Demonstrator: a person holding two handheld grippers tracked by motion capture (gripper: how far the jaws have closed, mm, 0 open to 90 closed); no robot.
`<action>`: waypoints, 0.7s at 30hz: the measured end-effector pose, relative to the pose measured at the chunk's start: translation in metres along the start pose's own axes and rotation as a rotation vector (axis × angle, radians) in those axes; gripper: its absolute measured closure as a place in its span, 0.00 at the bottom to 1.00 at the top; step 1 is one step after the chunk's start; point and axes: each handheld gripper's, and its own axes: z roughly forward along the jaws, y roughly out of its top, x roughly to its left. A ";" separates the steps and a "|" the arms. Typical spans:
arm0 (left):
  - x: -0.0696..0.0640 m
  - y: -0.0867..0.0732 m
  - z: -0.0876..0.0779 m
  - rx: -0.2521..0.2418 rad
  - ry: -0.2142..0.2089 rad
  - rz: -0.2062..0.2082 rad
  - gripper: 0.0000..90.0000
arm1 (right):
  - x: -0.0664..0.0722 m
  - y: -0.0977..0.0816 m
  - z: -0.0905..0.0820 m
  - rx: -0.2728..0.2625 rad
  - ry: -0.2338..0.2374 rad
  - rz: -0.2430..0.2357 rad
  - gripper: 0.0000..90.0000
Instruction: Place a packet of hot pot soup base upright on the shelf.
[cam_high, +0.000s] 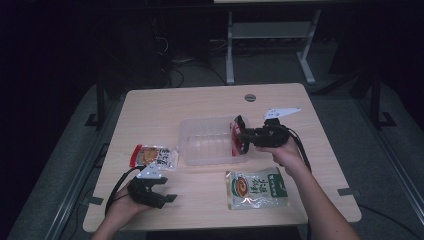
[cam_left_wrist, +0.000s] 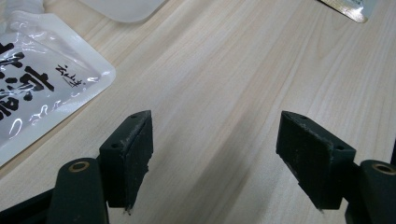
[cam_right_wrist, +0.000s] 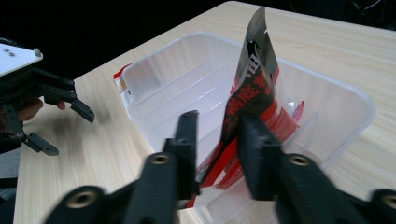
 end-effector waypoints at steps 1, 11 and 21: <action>0.000 0.000 0.000 -0.001 0.001 0.001 0.30 | 0.000 0.000 -0.002 -0.005 -0.003 0.002 0.61; 0.000 0.000 0.000 -0.012 0.004 0.000 0.30 | 0.012 -0.001 -0.023 -0.015 -0.011 -0.002 0.46; -0.001 0.000 -0.002 -0.011 0.002 0.002 0.30 | 0.027 -0.029 -0.040 0.069 -0.050 -0.028 0.44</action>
